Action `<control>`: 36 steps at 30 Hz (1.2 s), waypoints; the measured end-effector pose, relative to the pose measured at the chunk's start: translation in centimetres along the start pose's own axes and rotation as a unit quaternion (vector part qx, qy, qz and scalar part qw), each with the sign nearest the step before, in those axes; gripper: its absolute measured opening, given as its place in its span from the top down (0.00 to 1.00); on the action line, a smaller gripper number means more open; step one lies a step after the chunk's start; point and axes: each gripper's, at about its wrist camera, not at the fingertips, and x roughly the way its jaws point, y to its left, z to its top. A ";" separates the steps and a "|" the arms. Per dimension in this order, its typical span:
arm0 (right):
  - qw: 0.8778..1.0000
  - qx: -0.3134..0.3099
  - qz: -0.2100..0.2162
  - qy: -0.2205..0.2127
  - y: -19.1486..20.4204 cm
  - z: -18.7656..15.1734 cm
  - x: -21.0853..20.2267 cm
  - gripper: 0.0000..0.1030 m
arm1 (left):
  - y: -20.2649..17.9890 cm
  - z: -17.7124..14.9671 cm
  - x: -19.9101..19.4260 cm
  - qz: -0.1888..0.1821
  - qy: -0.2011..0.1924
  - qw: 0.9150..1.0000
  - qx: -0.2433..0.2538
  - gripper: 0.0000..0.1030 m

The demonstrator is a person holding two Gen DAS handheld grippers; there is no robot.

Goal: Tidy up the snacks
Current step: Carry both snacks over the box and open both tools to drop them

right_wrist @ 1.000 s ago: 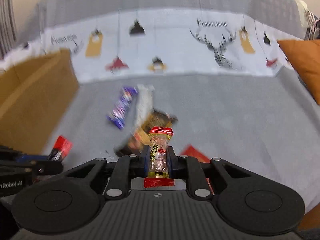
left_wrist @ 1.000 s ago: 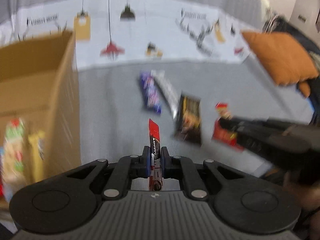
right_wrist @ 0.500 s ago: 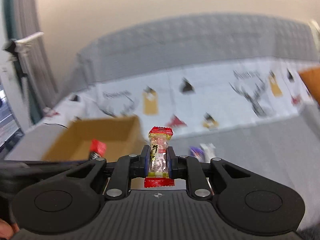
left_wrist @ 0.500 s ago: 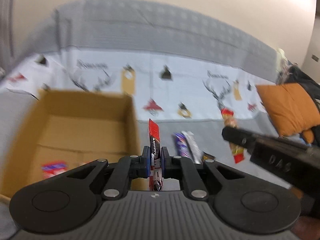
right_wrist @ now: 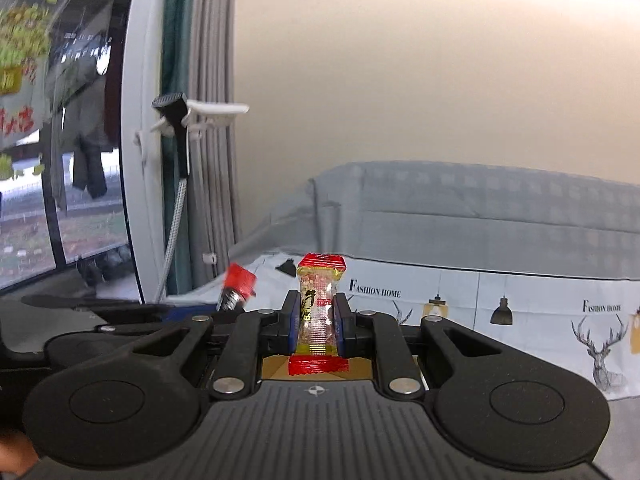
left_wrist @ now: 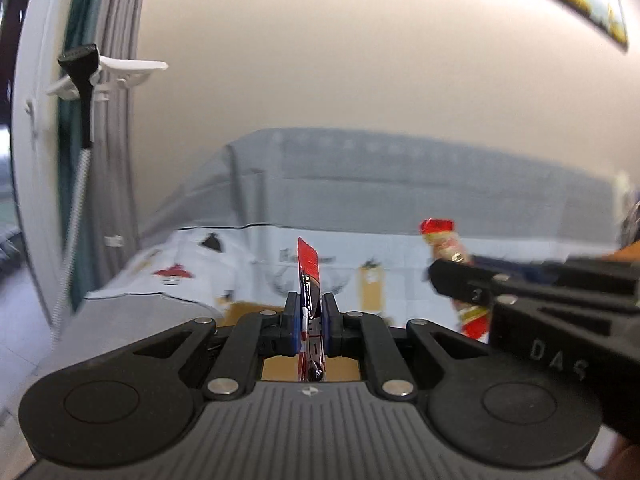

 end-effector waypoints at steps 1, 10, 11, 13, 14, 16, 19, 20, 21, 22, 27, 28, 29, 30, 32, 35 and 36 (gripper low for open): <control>1.000 0.006 0.001 0.012 -0.1 -0.5 0.9 0.82 | 0.3 -0.8 0.8 0.006 0.011 1.000 0.004 0.90; 0.988 0.035 0.001 0.153 -1.0 -9.6 8.5 0.83 | 2.9 -8.8 9.0 -0.007 0.161 0.987 -0.015 0.90; 0.986 0.036 -0.001 0.166 -1.2 -10.5 8.9 0.83 | 3.1 -9.7 9.8 -0.011 0.176 0.984 -0.022 0.90; 0.981 0.040 -0.003 0.188 -1.0 -11.9 10.6 0.83 | 3.7 -11.1 11.0 -0.009 0.194 0.980 -0.033 0.90; 0.979 0.041 -0.004 0.197 -0.8 -12.6 11.0 0.83 | 3.9 -11.6 11.4 -0.009 0.201 0.979 -0.034 0.90; 0.976 0.048 -0.002 0.214 -0.7 -13.6 11.7 0.83 | 4.2 -12.5 12.1 -0.007 0.213 0.976 -0.037 0.90; 0.969 0.059 0.010 0.240 -0.5 -14.8 12.7 0.83 | 4.2 -13.6 13.2 -0.007 0.234 0.972 -0.033 0.90; 0.967 0.059 0.012 0.247 -0.4 -15.1 13.0 0.82 | 4.2 -14.0 13.7 -0.008 0.243 0.969 -0.032 0.90; 0.965 0.057 0.014 0.254 -0.3 -15.4 13.3 0.82 | 4.2 -14.7 14.5 -0.011 0.262 0.964 -0.033 0.90; 0.964 0.055 0.015 0.260 -0.1 -15.7 13.5 0.82 | 4.2 -15.2 15.0 -0.007 0.271 0.962 -0.026 0.91; 0.961 0.047 0.017 0.273 0.4 -16.2 14.3 0.82 | 3.8 -15.7 15.7 0.003 0.274 0.962 -0.003 0.92; 0.961 0.047 0.016 0.274 0.5 -16.2 14.3 0.82 | 3.9 -15.6 15.7 0.001 0.273 0.962 -0.004 0.92; 0.960 0.053 0.019 0.274 0.4 -16.2 14.3 0.80 | 4.2 -15.6 15.4 -0.010 0.268 0.963 -0.013 0.91; 0.960 0.063 0.023 0.270 0.2 -16.1 14.3 0.76 | 4.3 -15.2 15.4 -0.015 0.265 0.964 -0.023 0.90; 0.963 0.078 0.028 0.255 -0.2 -15.7 13.8 0.65 | 5.1 -14.7 14.8 -0.013 0.254 0.966 -0.047 0.60; 0.974 0.087 0.018 0.209 -1.1 -14.7 11.9 0.52 | 5.9 -13.7 13.4 0.004 0.222 0.973 -0.059 0.11; 0.975 0.096 0.023 0.197 -1.6 -14.4 11.3 0.42 | 5.8 -13.3 12.9 -0.002 0.215 0.975 -0.062 0.10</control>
